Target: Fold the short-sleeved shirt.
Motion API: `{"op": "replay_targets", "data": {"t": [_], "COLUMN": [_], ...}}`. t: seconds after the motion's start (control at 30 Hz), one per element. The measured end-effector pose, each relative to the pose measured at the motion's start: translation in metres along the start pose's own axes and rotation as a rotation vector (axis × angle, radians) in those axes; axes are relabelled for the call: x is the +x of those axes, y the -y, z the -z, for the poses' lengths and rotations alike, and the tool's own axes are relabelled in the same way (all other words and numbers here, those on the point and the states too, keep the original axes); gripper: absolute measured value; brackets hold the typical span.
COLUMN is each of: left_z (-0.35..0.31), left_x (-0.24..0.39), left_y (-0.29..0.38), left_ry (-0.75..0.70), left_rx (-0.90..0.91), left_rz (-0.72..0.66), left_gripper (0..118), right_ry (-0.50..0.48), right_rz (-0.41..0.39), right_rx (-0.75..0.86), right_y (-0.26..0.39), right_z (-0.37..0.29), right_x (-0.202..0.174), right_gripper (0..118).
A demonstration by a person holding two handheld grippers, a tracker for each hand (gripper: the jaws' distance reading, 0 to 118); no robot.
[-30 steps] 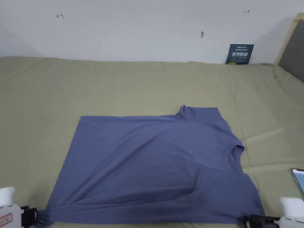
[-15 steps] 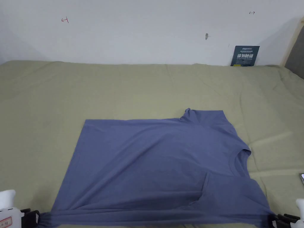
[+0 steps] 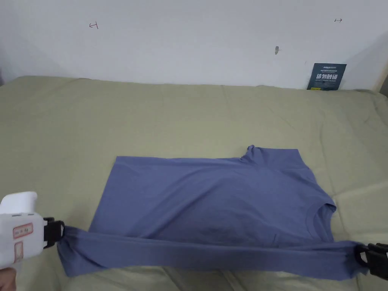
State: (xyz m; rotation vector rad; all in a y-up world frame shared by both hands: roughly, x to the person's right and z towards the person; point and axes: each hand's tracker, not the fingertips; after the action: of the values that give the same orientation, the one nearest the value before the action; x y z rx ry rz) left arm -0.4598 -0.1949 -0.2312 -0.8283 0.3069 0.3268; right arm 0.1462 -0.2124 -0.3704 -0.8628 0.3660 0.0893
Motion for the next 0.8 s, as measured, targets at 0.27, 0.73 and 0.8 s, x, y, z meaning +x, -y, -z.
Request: {"op": "replay_targets", "data": {"t": [0.27, 0.73, 0.8], "left_z": [0.057, 0.159, 0.157], "left_x": [0.014, 0.026, 0.023], "left_y": [-0.059, -0.081, -0.078], "left_ry": [-0.024, -0.056, -0.075], "left_rx": [-0.01, -0.108, -0.126], "left_rz": [0.024, 0.036, 0.022], "left_gripper": [0, 9, 111], "right_ry": [0.001, 0.042, 0.049], "right_rz": [0.016, 0.074, 0.119], "right_rx": [-0.044, -0.206, -0.217], "right_y": [-0.069, -0.104, -0.097], "right_z": [0.051, 0.153, 0.151], "right_x": [0.002, 0.018, 0.022], "right_gripper": [7, 32, 111]}}
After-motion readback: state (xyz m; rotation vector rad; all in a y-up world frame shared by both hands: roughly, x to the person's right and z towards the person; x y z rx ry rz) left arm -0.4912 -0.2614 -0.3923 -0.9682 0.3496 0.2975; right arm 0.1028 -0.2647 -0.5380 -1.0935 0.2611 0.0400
